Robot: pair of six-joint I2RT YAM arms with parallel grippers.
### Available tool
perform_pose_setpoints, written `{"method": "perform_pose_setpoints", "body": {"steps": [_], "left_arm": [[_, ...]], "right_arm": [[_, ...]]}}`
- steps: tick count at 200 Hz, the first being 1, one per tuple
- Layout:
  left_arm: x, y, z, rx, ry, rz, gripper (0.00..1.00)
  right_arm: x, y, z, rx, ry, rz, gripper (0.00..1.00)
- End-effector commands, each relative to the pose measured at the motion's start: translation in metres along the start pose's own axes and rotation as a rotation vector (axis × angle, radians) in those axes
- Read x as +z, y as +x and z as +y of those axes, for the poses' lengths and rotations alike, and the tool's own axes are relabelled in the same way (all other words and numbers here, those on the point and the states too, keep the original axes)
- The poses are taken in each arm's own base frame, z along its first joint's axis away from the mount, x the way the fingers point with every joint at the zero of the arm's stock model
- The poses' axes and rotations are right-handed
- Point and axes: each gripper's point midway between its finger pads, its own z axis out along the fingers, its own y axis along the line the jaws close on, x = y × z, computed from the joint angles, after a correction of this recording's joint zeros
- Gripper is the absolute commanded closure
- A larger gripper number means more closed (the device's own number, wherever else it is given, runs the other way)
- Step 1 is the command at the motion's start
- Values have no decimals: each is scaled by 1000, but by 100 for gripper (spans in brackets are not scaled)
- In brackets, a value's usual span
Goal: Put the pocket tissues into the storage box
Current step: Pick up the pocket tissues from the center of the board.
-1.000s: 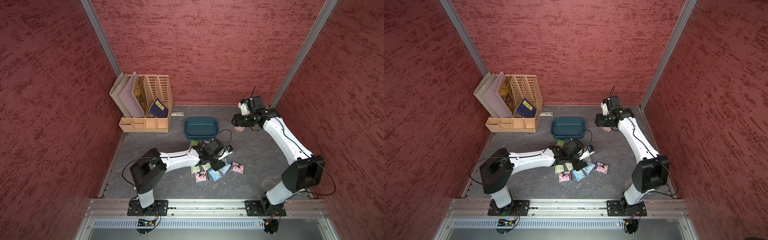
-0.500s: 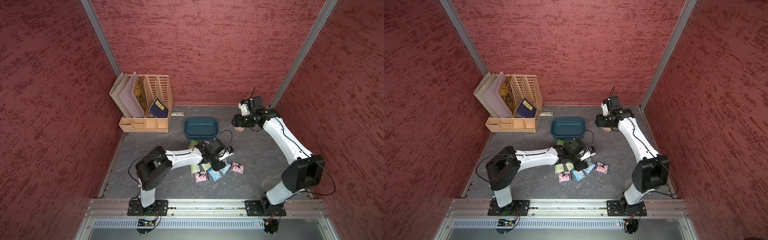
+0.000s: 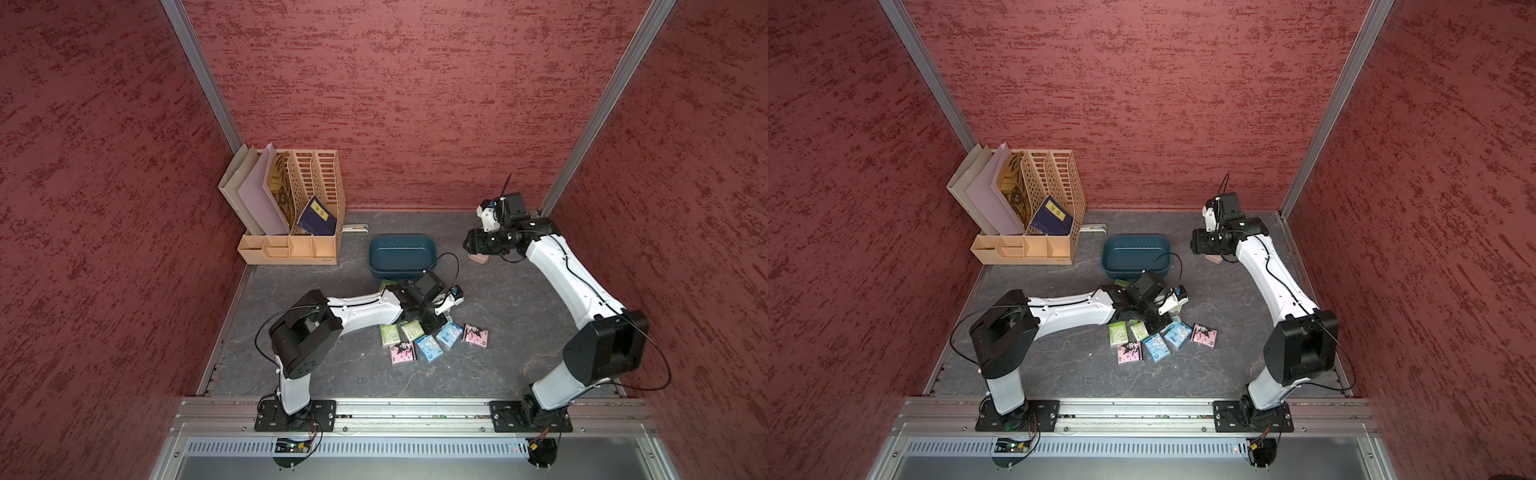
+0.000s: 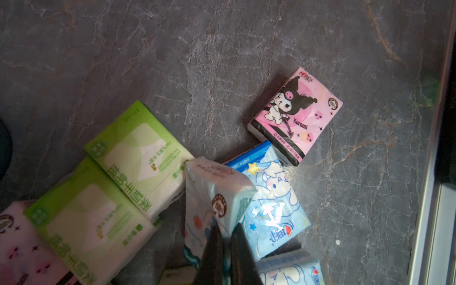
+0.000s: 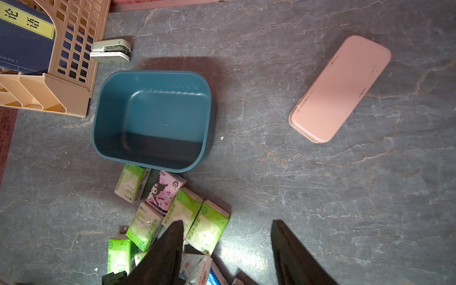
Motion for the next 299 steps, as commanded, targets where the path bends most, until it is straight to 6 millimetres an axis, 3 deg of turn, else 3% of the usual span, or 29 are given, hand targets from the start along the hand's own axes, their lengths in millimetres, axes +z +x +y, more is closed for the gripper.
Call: {"method": "perform_pose_setpoints", "body": {"steps": [1, 26, 53, 80, 101, 111, 127, 193, 245, 299], "left_arm": [[-50, -32, 25, -103, -14, -169, 100], [-129, -61, 58, -264, 78, -418, 100], [-206, -63, 97, -434, 262, -668, 100], [-258, -55, 117, -491, 471, -854, 100], [-287, -51, 126, -482, 598, -984, 100], [-281, -51, 136, -552, 651, -948, 100], [-274, -56, 121, -487, 677, -909, 100], [-284, -62, 107, -441, 694, -903, 100], [-285, -60, 107, -445, 686, -908, 100], [-287, -57, 110, -447, 675, -915, 100]], "right_arm": [[-12, -12, 15, -25, -90, -68, 38], [-33, -24, 56, -57, -332, -144, 36], [-61, -27, 101, -117, -618, -177, 37], [-65, -26, 120, -161, -678, -178, 39], [-60, -15, 154, -202, -747, -135, 35], [-59, -12, 170, -213, -780, -131, 31], [-56, -14, 188, -198, -853, -136, 25], [-20, -20, 207, -134, -874, -103, 31], [-36, -11, 240, -182, -1032, -86, 34], [-48, -2, 252, -191, -1143, -64, 37]]}}
